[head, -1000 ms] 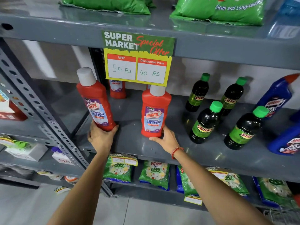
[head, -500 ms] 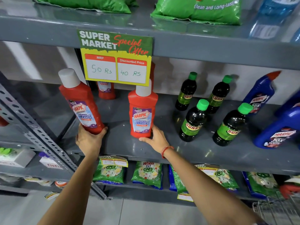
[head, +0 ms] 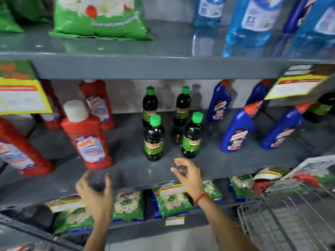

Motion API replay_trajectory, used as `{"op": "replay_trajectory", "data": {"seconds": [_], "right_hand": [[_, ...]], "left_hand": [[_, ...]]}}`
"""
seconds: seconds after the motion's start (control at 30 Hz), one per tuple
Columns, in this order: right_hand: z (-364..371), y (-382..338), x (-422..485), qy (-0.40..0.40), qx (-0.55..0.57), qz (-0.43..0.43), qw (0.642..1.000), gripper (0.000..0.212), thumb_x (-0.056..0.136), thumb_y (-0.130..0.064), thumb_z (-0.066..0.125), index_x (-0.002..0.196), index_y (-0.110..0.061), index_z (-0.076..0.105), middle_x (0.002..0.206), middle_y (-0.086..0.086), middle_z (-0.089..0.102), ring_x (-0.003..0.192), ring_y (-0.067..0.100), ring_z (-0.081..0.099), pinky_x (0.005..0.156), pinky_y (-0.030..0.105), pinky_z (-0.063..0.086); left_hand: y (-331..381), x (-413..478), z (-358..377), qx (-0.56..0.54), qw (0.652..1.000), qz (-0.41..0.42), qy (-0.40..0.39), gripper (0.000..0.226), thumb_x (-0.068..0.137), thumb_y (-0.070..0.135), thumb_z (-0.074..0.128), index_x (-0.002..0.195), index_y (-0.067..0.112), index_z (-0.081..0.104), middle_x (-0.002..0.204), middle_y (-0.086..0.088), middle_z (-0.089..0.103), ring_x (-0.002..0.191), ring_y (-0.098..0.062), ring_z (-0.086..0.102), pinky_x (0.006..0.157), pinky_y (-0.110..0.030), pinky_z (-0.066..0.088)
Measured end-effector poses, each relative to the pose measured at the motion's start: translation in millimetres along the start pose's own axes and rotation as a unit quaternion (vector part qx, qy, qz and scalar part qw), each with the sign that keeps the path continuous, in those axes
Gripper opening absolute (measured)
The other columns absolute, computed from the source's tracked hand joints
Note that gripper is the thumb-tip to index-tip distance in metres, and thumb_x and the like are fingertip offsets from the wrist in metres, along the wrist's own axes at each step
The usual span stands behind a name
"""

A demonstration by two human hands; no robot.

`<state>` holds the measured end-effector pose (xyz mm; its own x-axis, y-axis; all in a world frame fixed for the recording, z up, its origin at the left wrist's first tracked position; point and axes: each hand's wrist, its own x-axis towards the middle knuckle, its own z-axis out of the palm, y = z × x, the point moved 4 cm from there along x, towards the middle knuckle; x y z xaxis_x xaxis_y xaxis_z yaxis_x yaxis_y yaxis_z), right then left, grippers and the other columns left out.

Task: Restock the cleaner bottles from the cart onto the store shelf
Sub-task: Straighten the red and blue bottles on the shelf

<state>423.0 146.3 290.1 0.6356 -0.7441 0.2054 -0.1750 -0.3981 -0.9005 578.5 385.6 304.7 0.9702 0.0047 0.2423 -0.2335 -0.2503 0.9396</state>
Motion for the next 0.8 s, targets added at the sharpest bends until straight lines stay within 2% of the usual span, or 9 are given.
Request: {"op": "replay_trajectory", "data": {"seconds": [0.1, 0.17, 0.3, 0.33, 0.43, 0.53, 0.63, 0.73, 0.8], "right_hand": [[-64.5, 23.7, 2.1, 0.068, 0.004, 0.026, 0.997, 0.022, 0.079, -0.01, 0.07, 0.099, -0.015, 0.063, 0.1, 0.007, 0.065, 0.086, -0.005, 0.061, 0.072, 0.007, 0.049], [-104.8, 40.4, 7.8, 0.111, 0.003, 0.045, 0.993, 0.022, 0.079, -0.007, 0.069, 0.097, -0.017, 0.062, 0.099, 0.009, 0.065, 0.083, -0.01, 0.061, 0.069, 0.003, 0.047], [-179.8, 77.2, 22.2, 0.213, 0.006, 0.071, 0.974, 0.027, 0.077, -0.001, 0.068, 0.1, -0.013, 0.06, 0.1, 0.015, 0.064, 0.078, -0.013, 0.06, 0.064, 0.003, 0.047], [-198.2, 86.3, 25.6, 0.246, 0.008, 0.077, 0.966, 0.03, 0.077, 0.002, 0.068, 0.103, -0.007, 0.059, 0.1, 0.015, 0.062, 0.076, -0.014, 0.059, 0.064, 0.004, 0.048], [-250.1, 111.5, 37.3, 0.34, 0.006, 0.117, 0.933, 0.046, 0.071, -0.001, 0.075, 0.112, 0.0, 0.053, 0.103, 0.015, 0.051, 0.083, -0.001, 0.058, 0.075, 0.026, 0.052], [-287.3, 133.9, 54.4, 0.361, -0.053, 0.165, 0.916, 0.081, 0.061, -0.015, 0.084, 0.127, 0.005, 0.042, 0.116, 0.028, 0.046, 0.107, 0.039, 0.051, 0.097, 0.052, 0.044], [-305.2, 141.1, 71.2, 0.327, -0.047, 0.192, 0.924, 0.103, 0.058, -0.021, 0.086, 0.138, 0.004, 0.026, 0.136, 0.029, 0.036, 0.127, 0.039, 0.038, 0.11, 0.045, 0.032], [-313.5, 144.1, 88.7, 0.301, -0.038, 0.175, 0.936, 0.113, 0.055, -0.022, 0.088, 0.142, -0.003, 0.019, 0.143, 0.024, 0.033, 0.133, 0.034, 0.034, 0.112, 0.039, 0.028], [-315.8, 142.9, 95.7, 0.296, -0.029, 0.164, 0.941, 0.114, 0.054, -0.022, 0.088, 0.142, -0.007, 0.019, 0.141, 0.019, 0.038, 0.13, 0.031, 0.038, 0.109, 0.034, 0.03]], "left_hand": [[32.9, -41.4, 60.3, 0.004, 0.991, 0.052, -0.12, 0.034, 0.08, 0.024, 0.067, 0.108, 0.009, 0.055, 0.109, -0.014, 0.055, 0.103, -0.025, 0.053, 0.09, -0.027, 0.038], [52.8, -68.4, 103.6, -0.017, 0.974, 0.077, -0.211, 0.023, 0.08, 0.017, 0.068, 0.099, 0.019, 0.056, 0.1, -0.007, 0.057, 0.09, -0.008, 0.055, 0.078, -0.019, 0.039], [80.6, -112.0, 189.3, -0.015, 0.917, 0.148, -0.369, 0.029, 0.078, 0.022, 0.068, 0.105, 0.015, 0.06, 0.099, -0.002, 0.057, 0.086, 0.005, 0.053, 0.075, -0.004, 0.041], [84.9, -119.6, 210.5, -0.015, 0.907, 0.15, -0.394, 0.035, 0.077, 0.022, 0.07, 0.109, 0.014, 0.059, 0.102, -0.001, 0.056, 0.089, 0.004, 0.053, 0.08, -0.007, 0.043], [99.7, -137.1, 265.5, -0.016, 0.89, 0.13, -0.438, 0.059, 0.07, 0.023, 0.076, 0.122, 0.015, 0.049, 0.114, 0.003, 0.051, 0.105, -0.013, 0.054, 0.094, -0.029, 0.047], [106.9, -146.6, 305.5, -0.03, 0.89, 0.092, -0.446, 0.082, 0.064, 0.019, 0.082, 0.133, 0.011, 0.038, 0.123, 0.005, 0.043, 0.113, -0.014, 0.049, 0.098, -0.03, 0.042], [111.7, -151.8, 331.2, -0.042, 0.887, 0.059, -0.457, 0.093, 0.061, 0.017, 0.084, 0.137, 0.009, 0.033, 0.124, 0.005, 0.046, 0.114, -0.011, 0.048, 0.095, -0.023, 0.038], [113.2, -150.6, 349.2, -0.046, 0.879, 0.026, -0.474, 0.089, 0.062, 0.015, 0.084, 0.136, 0.011, 0.034, 0.115, 0.003, 0.057, 0.107, -0.011, 0.056, 0.087, -0.015, 0.044], [114.1, -147.0, 355.9, -0.039, 0.871, 0.019, -0.49, 0.077, 0.061, 0.015, 0.084, 0.126, 0.015, 0.044, 0.109, 0.002, 0.064, 0.101, -0.012, 0.062, 0.091, -0.025, 0.05]]}}
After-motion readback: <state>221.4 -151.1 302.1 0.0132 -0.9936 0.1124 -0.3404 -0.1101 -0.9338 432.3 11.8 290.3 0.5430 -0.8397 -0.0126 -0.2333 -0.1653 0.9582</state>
